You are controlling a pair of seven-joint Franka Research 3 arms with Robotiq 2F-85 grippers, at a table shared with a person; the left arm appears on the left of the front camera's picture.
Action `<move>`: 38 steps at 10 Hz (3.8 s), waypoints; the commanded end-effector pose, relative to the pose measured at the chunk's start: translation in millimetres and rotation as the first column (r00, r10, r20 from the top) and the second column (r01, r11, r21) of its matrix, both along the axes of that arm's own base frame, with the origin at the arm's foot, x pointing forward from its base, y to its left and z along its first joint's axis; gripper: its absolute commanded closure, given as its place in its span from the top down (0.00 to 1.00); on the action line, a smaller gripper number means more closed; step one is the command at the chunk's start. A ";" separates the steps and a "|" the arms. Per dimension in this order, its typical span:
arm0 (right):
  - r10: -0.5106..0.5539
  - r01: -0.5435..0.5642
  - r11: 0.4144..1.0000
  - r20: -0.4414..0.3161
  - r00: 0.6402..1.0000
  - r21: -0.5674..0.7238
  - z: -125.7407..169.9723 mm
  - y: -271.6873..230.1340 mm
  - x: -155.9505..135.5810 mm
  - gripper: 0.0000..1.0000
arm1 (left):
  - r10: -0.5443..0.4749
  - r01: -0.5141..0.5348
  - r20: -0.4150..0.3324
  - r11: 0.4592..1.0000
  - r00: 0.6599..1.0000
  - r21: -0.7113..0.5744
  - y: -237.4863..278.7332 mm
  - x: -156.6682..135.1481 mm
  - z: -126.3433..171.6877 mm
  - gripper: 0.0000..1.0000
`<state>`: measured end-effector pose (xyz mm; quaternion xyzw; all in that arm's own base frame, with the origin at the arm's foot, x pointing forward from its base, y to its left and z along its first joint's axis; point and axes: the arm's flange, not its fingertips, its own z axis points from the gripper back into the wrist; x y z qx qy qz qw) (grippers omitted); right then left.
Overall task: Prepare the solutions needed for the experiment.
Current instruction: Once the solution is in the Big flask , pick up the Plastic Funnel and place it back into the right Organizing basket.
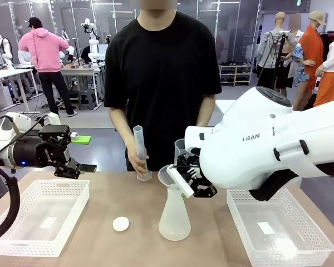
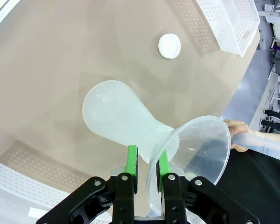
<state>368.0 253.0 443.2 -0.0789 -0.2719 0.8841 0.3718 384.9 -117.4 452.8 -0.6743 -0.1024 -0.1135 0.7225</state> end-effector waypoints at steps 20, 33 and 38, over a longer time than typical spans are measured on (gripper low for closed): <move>-0.127 0.140 0.979 0.089 0.988 -0.149 149.3 -25.6 -78.2 0.23 | -0.005 0.005 0.000 1.000 1.000 -0.014 -1.2 -0.5 1.9 1.00; -0.809 0.952 0.306 -0.527 0.259 -0.003 84.5 -153.5 -115.2 0.23 | -0.005 0.005 0.000 1.000 1.000 -0.014 -1.2 -0.5 1.9 1.00; -0.787 0.852 0.517 -0.436 0.437 -0.079 102.9 -151.6 -95.7 0.23 | -0.005 0.005 0.000 1.000 1.000 -0.014 -1.2 -0.5 1.9 1.00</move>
